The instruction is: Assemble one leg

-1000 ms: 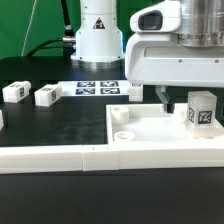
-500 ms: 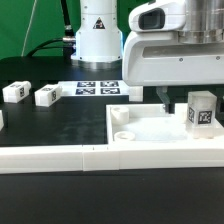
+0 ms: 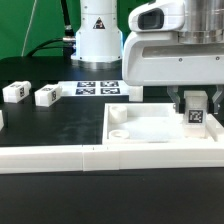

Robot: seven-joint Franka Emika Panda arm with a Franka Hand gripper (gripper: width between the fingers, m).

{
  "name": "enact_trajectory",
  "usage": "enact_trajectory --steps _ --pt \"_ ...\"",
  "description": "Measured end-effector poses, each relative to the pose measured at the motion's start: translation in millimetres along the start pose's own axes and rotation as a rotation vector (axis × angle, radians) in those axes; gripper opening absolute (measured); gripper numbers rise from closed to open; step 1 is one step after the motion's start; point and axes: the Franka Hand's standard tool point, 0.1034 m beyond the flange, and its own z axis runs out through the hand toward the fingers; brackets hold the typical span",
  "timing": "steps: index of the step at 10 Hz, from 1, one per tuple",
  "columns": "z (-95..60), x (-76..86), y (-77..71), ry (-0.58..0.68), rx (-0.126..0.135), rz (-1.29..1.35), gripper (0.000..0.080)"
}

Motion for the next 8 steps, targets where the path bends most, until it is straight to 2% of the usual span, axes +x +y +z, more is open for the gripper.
enact_trajectory --steps 4,8 --pt "0.7 -2.3 -4.5 0.006 -0.003 0.417 0.0289" --pt "0.3 -1.9 -0.6 0.0 0.0 0.844 0.029"
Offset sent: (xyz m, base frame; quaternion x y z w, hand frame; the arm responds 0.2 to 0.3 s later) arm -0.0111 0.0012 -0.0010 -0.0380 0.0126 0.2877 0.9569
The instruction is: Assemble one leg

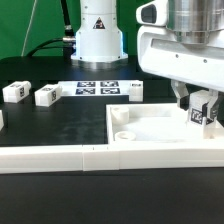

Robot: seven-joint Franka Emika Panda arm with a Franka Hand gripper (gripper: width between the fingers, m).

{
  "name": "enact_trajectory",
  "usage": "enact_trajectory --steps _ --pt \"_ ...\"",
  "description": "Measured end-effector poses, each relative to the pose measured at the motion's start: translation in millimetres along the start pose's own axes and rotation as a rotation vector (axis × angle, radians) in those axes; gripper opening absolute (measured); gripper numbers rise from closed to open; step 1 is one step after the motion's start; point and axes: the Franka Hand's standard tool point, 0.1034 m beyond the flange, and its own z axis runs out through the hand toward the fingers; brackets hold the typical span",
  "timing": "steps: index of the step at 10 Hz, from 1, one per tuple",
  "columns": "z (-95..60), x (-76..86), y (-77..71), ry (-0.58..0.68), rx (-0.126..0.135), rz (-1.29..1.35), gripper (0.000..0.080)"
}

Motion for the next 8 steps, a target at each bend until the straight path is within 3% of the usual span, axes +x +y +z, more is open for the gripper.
enact_trajectory --steps 8 --pt "-1.6 1.1 5.6 -0.004 -0.022 0.602 0.0291"
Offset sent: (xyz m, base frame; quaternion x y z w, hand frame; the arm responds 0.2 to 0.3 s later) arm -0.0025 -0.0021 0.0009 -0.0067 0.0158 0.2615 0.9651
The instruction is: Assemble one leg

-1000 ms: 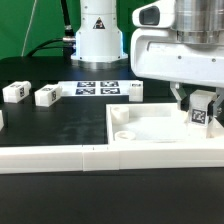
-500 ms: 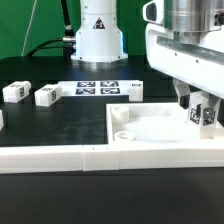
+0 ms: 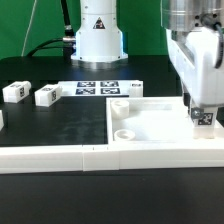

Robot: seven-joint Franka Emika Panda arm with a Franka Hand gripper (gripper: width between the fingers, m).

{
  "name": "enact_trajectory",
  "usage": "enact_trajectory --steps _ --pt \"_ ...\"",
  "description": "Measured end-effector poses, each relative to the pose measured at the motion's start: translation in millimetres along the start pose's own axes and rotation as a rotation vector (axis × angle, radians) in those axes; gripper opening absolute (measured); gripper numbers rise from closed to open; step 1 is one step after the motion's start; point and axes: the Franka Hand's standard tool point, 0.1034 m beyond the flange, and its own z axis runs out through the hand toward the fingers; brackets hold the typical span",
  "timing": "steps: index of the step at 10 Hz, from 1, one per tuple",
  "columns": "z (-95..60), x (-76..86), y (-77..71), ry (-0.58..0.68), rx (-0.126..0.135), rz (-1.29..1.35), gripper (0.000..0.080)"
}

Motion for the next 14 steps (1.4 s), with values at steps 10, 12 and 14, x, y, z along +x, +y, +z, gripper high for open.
enact_trajectory --steps 10,12,14 --pt "4.7 -3.0 2.4 0.001 -0.008 -0.525 0.0649" --pt "4.6 -2.9 2.4 0.002 -0.009 -0.735 0.0649" --pt "4.8 -4.3 2.8 0.0 -0.009 -0.896 0.0649"
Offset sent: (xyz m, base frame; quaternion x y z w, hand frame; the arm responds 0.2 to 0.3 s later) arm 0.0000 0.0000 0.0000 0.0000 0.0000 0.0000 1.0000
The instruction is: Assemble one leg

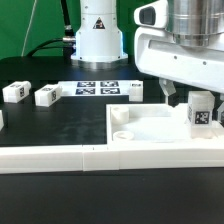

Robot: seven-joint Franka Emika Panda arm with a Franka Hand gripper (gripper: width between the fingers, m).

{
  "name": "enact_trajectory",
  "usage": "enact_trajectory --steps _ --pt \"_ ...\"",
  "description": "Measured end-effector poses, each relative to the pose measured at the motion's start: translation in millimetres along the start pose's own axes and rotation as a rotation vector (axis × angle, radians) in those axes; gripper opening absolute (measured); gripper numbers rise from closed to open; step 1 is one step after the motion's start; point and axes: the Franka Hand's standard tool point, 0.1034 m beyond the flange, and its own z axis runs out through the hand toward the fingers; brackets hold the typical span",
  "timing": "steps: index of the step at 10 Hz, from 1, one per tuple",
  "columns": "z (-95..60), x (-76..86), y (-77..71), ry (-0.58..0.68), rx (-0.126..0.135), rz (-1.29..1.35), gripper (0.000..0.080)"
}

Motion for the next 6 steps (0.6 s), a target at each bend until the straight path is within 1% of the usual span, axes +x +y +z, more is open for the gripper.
enact_trajectory --steps 2,3,4,5,6 --pt "0.0 0.4 0.2 0.003 -0.003 -0.222 0.0649" --pt "0.0 0.5 0.0 0.004 -0.002 -0.253 0.0649" --pt "0.6 0.8 0.5 0.012 -0.01 -0.411 0.0649" --pt "0.8 1.0 0.0 0.015 -0.009 -0.501 0.0649" --pt "0.6 2.7 1.2 0.017 -0.013 -0.615 0.0626"
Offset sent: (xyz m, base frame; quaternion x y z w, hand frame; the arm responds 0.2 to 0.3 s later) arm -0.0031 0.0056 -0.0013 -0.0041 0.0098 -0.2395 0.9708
